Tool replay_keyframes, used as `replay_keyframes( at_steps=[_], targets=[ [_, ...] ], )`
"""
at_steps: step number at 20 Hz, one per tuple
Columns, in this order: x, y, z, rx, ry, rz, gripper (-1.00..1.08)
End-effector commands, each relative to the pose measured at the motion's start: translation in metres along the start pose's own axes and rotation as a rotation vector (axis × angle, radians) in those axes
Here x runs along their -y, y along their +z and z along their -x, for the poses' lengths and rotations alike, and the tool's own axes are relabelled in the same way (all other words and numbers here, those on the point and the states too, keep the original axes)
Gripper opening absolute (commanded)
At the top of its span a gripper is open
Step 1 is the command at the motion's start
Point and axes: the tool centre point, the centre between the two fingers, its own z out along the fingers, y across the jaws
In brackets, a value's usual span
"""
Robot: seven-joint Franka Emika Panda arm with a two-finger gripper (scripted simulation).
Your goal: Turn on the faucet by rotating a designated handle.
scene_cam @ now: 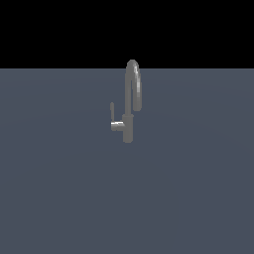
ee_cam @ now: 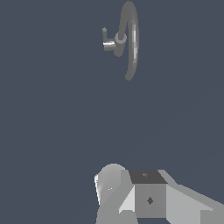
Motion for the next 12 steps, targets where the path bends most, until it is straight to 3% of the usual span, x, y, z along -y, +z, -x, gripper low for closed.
replay_keyframes(
  at_steps=[1,12],
  targets=[
    [0.0,0.0,0.0,0.0,0.0,0.0,-1.0],
    [0.0013,-0.0085,-0.0036,-0.025,0.027,0.009,-1.0]
  ],
)
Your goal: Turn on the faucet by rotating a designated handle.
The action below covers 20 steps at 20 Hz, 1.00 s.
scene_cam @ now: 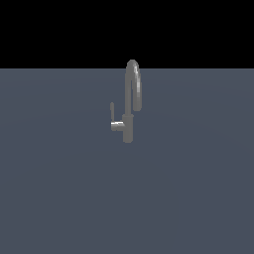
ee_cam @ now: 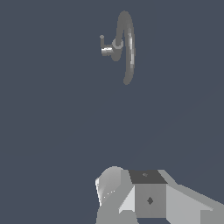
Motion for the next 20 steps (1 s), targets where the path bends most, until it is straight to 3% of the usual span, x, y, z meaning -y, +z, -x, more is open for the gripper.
replay_keyframes(
  at_steps=[1,10,20],
  targets=[
    [0.0,0.0,0.0,-0.001,0.001,0.0,-1.0],
    [0.005,-0.014,-0.003,-0.051,0.058,0.014,-1.0],
    [0.029,-0.056,-0.013,-0.216,0.246,0.06,-1.0]
  ],
)
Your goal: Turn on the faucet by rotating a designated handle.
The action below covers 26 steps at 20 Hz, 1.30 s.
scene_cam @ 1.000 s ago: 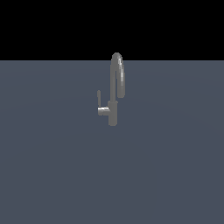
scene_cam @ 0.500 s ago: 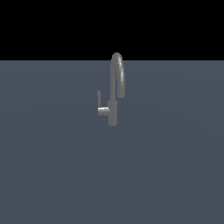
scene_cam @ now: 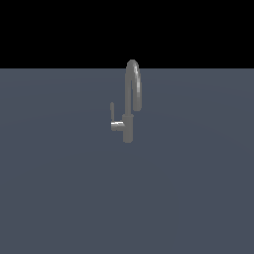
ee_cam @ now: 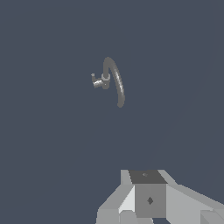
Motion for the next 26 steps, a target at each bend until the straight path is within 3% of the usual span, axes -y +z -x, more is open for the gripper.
replay_keyframes(
  at_steps=[1,14,26],
  targets=[
    [0.009,-0.012,-0.004,-0.053,0.06,0.015,-1.0],
    [0.077,-0.049,-0.032,-0.318,0.367,0.108,-1.0],
    [0.146,-0.016,-0.081,-0.497,0.601,0.199,-1.0]
  ],
)
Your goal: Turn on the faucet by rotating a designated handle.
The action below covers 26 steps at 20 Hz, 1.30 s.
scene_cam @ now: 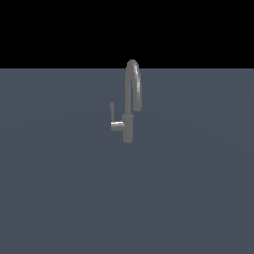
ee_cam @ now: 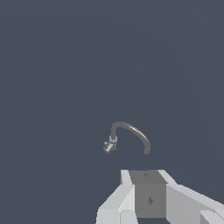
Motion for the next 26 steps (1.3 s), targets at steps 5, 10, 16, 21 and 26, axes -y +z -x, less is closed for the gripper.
replay_keyframes(
  at_steps=[5,10,16,21,26],
  targets=[
    [0.046,0.042,0.01,-0.075,0.11,0.055,-1.0],
    [0.076,0.091,0.018,-0.117,0.188,0.102,-1.0],
    [0.101,0.168,0.029,-0.147,0.281,0.165,-1.0],
    [0.11,0.243,0.039,-0.157,0.361,0.223,-1.0],
    [0.106,0.32,0.052,-0.155,0.44,0.283,-1.0]
  ],
)
